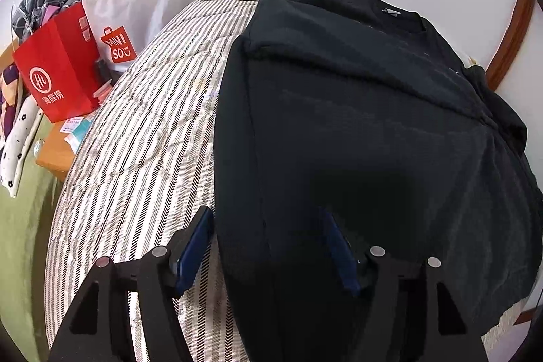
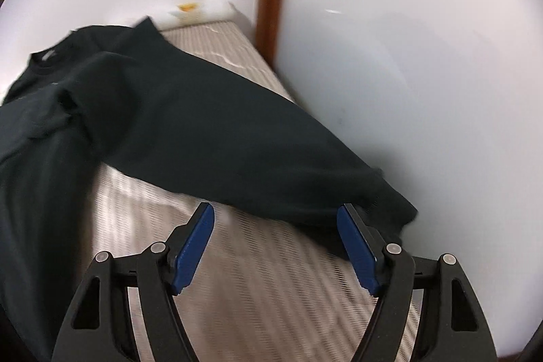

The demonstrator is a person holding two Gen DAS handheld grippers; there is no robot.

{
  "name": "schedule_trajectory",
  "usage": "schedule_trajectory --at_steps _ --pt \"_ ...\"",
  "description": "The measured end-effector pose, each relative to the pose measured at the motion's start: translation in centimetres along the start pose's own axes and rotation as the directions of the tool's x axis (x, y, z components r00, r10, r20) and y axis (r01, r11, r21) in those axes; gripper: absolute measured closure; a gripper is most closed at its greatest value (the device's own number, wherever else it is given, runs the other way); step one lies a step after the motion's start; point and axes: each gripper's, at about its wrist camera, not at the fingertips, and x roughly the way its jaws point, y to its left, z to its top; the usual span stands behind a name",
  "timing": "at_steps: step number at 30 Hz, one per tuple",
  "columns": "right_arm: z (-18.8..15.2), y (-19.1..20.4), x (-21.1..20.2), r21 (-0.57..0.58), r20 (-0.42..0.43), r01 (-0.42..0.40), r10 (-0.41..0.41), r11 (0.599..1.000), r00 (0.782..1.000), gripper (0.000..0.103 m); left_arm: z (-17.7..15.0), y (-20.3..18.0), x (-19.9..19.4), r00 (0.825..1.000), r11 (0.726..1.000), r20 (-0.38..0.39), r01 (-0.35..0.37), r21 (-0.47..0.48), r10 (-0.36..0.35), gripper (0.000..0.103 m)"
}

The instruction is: Fold small clothes

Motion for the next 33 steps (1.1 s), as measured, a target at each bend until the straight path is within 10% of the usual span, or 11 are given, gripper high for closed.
schedule_trajectory --at_steps 7,15,33 --pt "-0.3 -0.1 2.3 -0.046 0.013 -0.012 0.013 0.999 1.000 0.034 -0.2 -0.1 -0.3 1.000 1.000 0.005 0.002 -0.019 -0.002 0.039" --pt "2.1 -0.3 3.3 -0.010 -0.022 0.016 -0.016 1.000 1.000 0.092 0.1 2.4 -0.4 0.999 0.998 0.017 0.044 -0.050 -0.043 0.039" --pt "13.8 13.3 -9.9 -0.086 0.220 -0.181 0.196 0.980 0.956 0.094 0.0 5.4 -0.5 0.997 0.997 0.052 0.067 -0.041 -0.065 0.039"
